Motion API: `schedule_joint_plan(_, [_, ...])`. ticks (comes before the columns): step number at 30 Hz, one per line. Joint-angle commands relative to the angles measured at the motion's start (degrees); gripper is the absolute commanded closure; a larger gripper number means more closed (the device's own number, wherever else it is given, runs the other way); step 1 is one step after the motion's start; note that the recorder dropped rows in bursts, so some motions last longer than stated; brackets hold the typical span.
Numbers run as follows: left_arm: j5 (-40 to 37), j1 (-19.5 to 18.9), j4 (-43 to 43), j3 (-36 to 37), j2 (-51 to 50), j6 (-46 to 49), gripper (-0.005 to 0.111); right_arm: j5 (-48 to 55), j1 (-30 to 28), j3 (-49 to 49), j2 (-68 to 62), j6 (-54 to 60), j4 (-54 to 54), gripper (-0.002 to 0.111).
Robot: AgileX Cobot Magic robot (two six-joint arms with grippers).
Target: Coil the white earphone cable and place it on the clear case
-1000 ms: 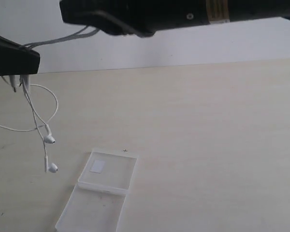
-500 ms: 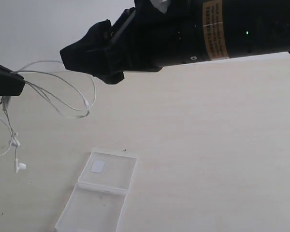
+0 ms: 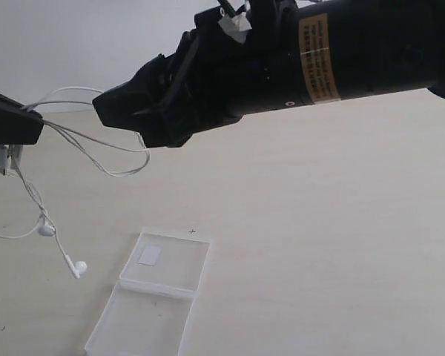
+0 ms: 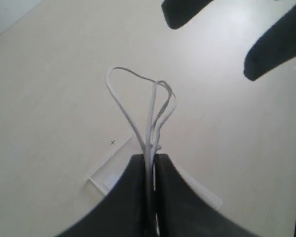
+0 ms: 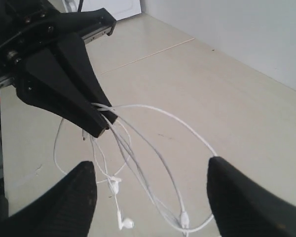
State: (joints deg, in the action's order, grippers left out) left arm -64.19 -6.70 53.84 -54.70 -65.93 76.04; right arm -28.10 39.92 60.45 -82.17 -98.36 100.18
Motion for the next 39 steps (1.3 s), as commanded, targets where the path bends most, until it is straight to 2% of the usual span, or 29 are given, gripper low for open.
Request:
schedule_joint_plan(1, [-0.90, -0.03, -1.16, 0.11, 1.13, -0.08, 0.107, 1.02, 0.04, -0.08, 0.23, 0.82, -0.23, 0.047])
schedule_joint_plan(5, [-1.52, 0.36, -6.61, 0.11, 1.13, -1.48, 0.107, 1.44, 0.04, -0.08, 0.23, 0.82, -0.23, 0.047])
schedule_joint_plan(14, [-2.50, 6.11, -5.07, 0.11, 1.13, -1.09, 0.107, -0.47, 0.04, -0.08, 0.23, 0.91, -1.33, 0.047])
schedule_joint_plan(23, [-2.51, 6.11, -4.94, 0.11, 1.13, -1.09, 0.107, -5.79, 0.04, -0.08, 0.23, 3.94, -0.23, 0.051])
schedule_joint_plan(27, [-1.56, 6.11, -1.54, 0.11, 1.13, -2.00, 0.107, -9.15, 0.04, -0.08, -1.24, 3.94, -0.23, 0.053])
schedule_joint_plan(29, [0.84, 6.11, -0.04, 0.11, 1.13, -7.21, 0.107, -9.17, 0.04, -0.08, -1.43, 3.94, -0.23, 0.053])
schedule_joint_plan(31, [3.31, 6.11, -3.48, 0.11, 1.13, -14.96, 0.107, -7.73, 0.04, -0.08, -0.58, 3.94, -0.23, 0.053])
schedule_joint_plan(33, [2.93, 6.11, -5.51, 0.11, 1.13, -17.82, 0.107, -5.79, 0.04, -0.08, 0.42, 3.94, -0.23, 0.053])
schedule_joint_plan(37, [-2.10, 6.11, -8.64, 0.01, 1.13, -11.73, 0.107, -3.76, 0.04, -0.08, 1.96, 3.94, -0.23, 0.053])
schedule_joint_plan(39, [-1.10, 6.11, -1.57, 0.01, 1.28, -11.03, 0.107, -3.20, 0.04, -0.08, 3.42, 3.68, -0.23, 0.053])
